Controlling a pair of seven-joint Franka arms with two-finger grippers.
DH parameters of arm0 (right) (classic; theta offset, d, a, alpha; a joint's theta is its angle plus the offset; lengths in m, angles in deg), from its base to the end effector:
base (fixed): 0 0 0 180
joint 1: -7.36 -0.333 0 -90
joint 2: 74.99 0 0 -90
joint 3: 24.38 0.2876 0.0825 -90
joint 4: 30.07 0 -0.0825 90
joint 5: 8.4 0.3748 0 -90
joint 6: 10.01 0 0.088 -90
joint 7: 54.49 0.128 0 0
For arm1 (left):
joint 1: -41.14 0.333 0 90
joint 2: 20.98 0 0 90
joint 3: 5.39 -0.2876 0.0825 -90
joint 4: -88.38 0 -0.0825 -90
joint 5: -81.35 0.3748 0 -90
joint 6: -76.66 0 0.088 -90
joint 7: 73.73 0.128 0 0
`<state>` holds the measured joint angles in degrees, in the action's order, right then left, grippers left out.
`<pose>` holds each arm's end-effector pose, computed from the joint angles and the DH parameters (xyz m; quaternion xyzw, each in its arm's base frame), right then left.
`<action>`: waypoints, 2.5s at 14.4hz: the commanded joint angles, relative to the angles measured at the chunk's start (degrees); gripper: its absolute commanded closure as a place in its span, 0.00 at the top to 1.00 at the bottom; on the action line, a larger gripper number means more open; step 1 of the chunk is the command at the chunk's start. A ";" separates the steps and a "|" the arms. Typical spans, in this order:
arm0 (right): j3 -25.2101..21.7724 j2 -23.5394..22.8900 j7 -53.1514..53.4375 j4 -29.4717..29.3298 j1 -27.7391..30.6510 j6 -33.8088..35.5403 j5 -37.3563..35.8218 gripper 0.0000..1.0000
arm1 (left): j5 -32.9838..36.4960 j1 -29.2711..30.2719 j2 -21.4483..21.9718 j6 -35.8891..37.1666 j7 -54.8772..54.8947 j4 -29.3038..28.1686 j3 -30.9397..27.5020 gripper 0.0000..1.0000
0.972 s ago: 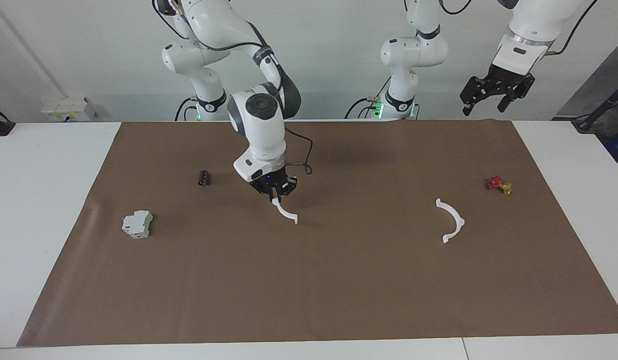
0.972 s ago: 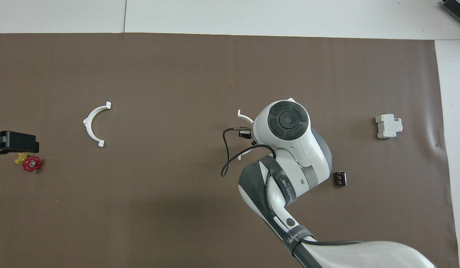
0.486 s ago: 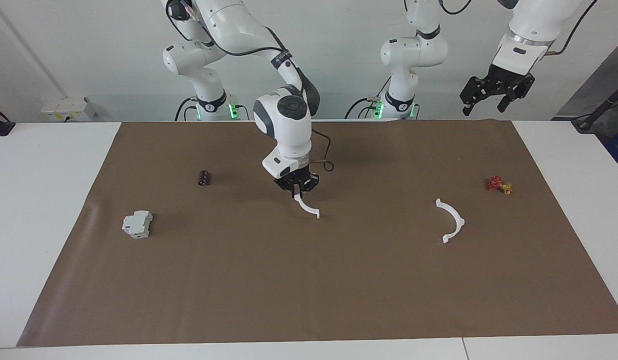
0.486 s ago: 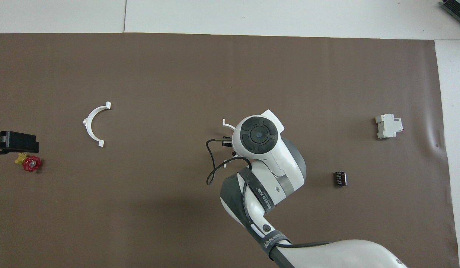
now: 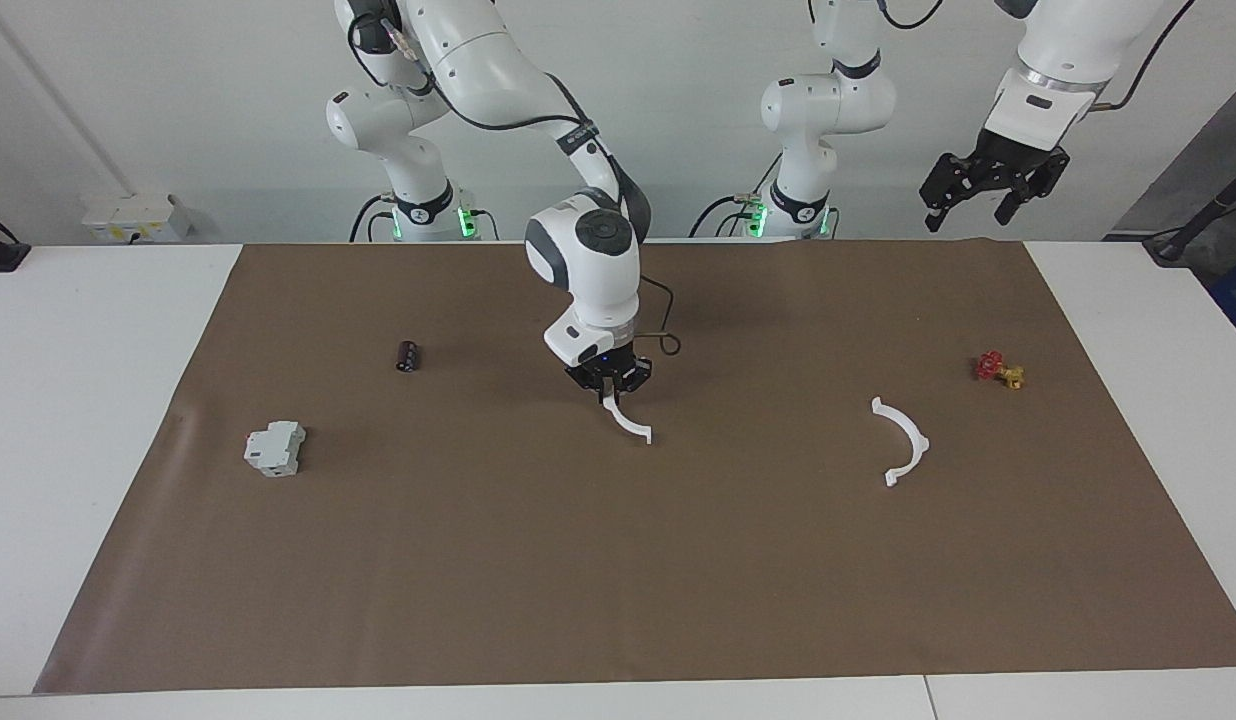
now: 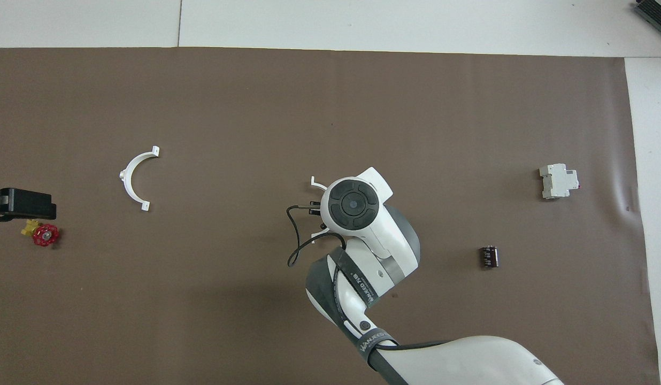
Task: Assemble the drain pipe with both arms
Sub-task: 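Carry the half-ring with the right gripper toward the mat's center, then lower the half-ring onto the mat with the right gripper, then release the half-ring and withdraw the right gripper while the left gripper reaches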
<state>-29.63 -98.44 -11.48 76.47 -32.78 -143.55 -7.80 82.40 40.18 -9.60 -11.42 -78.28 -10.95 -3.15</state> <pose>0.5121 0.3603 0.2650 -0.9969 0.0699 -0.0337 0.0090 0.4834 -0.0263 0.5992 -0.9998 -0.0125 -0.0019 0.0129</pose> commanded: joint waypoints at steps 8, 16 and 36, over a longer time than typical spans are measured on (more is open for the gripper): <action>-0.11 0.50 0.23 2.70 0.23 -3.57 -1.39 0.00 | -0.87 0.18 1.37 -0.60 -0.01 -1.40 0.05 1.00; -0.11 0.59 0.14 3.41 0.32 -4.71 -1.39 1.00 | -0.87 0.18 1.37 -1.04 0.08 -1.57 0.05 1.00; -0.99 25.90 -40.09 -5.47 32.30 34.82 -1.47 1.00 | -0.87 2.19 -9.61 -48.84 -1.86 -26.71 -0.22 1.00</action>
<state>-31.58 -74.02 -47.99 70.91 -3.48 -111.69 -8.08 82.39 40.93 -16.45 -56.68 -80.44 -37.77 -3.74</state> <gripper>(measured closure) 0.000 0.000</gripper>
